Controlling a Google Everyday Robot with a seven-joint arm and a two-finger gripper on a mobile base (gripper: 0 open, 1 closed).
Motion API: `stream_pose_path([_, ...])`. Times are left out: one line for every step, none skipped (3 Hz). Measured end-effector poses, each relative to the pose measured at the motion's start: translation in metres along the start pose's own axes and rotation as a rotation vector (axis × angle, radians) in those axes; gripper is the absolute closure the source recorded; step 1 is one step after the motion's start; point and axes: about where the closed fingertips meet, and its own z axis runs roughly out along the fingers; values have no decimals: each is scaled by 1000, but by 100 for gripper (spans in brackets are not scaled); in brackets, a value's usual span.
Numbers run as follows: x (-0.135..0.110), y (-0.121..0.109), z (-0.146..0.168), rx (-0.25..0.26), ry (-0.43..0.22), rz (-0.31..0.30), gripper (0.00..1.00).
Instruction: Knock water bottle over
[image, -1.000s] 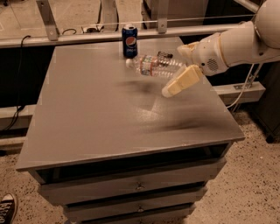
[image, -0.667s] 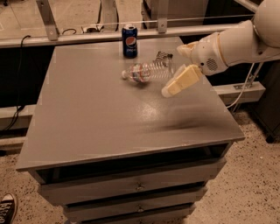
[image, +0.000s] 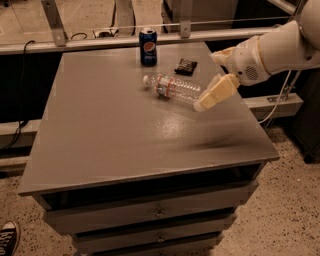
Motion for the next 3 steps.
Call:
stream_pose_path([20,-13,-27,-2,-4,-19,0])
stream_pose_path([39,-29,-61,-30,-35,-71,0])
stream_pose_path([22,-37,-84,-14,-55,-122,0])
